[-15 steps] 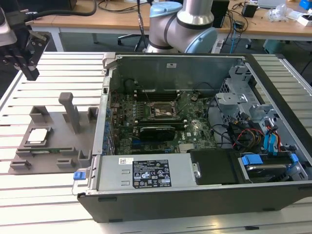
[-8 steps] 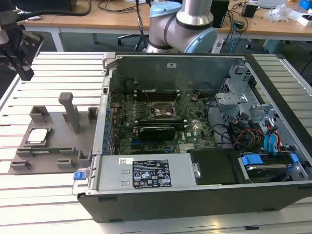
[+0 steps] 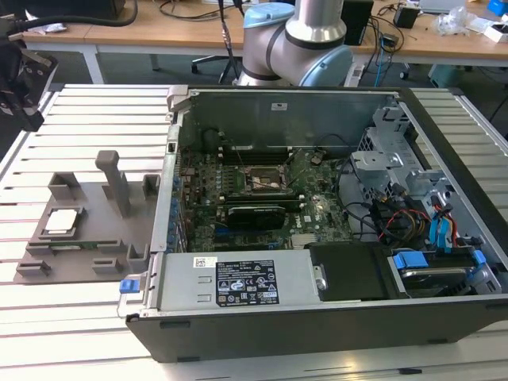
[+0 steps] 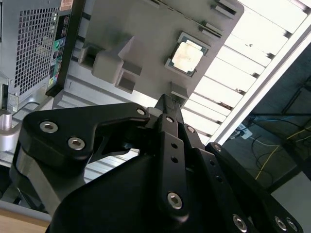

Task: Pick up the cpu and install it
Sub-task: 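Reach for the cpu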

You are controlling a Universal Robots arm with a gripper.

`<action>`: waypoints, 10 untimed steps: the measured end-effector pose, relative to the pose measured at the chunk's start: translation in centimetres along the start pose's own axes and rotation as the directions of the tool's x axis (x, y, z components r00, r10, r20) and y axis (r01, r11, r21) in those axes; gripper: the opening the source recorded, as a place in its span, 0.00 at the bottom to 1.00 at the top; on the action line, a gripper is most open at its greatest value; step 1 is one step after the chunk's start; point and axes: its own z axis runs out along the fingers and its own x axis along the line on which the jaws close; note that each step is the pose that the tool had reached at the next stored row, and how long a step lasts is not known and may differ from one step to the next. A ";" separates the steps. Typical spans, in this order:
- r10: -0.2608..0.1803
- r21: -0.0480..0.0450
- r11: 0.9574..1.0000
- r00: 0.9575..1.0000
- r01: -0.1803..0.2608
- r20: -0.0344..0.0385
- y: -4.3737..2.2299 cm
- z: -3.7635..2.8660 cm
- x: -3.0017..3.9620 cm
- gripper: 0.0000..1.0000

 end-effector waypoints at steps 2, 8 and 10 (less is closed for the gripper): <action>0.000 0.000 1.000 1.000 0.000 0.000 -0.02 -0.01 0.38 0.11; 0.000 0.000 1.000 1.000 0.000 0.000 -0.12 -0.02 1.70 0.11; 0.000 0.000 1.000 1.000 0.000 0.000 -0.16 -0.03 2.23 0.11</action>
